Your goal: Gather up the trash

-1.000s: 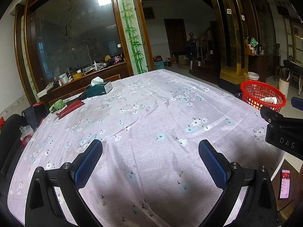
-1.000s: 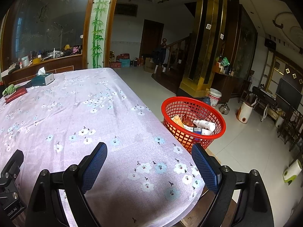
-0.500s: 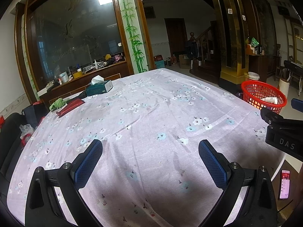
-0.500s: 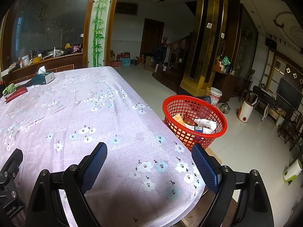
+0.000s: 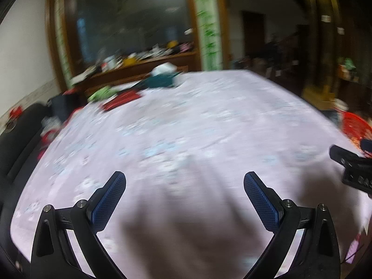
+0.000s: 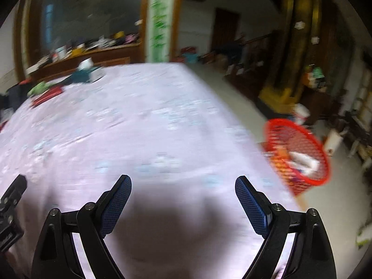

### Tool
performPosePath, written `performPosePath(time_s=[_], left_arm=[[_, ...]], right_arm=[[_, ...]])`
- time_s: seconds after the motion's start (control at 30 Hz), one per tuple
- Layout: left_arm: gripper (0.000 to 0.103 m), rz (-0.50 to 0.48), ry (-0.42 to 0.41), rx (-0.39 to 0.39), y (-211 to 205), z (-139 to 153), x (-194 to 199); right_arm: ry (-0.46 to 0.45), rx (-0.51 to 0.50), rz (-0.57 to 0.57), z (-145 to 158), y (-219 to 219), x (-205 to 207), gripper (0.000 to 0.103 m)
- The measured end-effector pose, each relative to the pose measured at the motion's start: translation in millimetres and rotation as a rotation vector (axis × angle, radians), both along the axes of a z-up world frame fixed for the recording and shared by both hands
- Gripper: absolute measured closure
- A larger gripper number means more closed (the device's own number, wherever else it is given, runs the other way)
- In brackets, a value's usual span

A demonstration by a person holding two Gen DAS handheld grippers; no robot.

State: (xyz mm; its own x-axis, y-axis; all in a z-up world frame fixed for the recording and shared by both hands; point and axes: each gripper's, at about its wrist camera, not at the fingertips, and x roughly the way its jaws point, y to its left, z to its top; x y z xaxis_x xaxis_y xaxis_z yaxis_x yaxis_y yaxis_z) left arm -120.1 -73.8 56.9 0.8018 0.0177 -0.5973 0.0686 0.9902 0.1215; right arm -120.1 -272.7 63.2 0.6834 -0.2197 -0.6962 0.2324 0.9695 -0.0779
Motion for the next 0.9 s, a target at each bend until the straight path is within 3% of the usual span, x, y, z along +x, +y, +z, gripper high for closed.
performPosePath(time_s=[0.2, 0.4, 0.53, 0.67, 0.9], left_arm=[[0.002, 0.123, 0.217, 0.005, 55.2, -29.4, 50.8], [0.002, 0.129, 0.380, -0.071, 85.1, -49.0, 80.7], [0.002, 0.097, 0.414, -0.086, 86.2, -52.8, 85.7], [0.002, 0.082, 0.420, -0.103, 89.4, -52.6, 88.9], [0.000, 0.064, 0.421, -0.103, 91.5, -53.7, 101.0]], right_arm=[[0.123, 0.022, 0.183, -28.1, 69.2, 59.1, 0.010], [0.228, 0.048, 0.193, -56.9, 95.1, 99.5, 0.010], [0.250, 0.085, 0.164, -63.0, 98.5, 110.3, 0.009], [0.235, 0.117, 0.123, -67.9, 98.8, 116.3, 0.000], [0.238, 0.116, 0.117, -68.1, 100.1, 120.3, 0.000]])
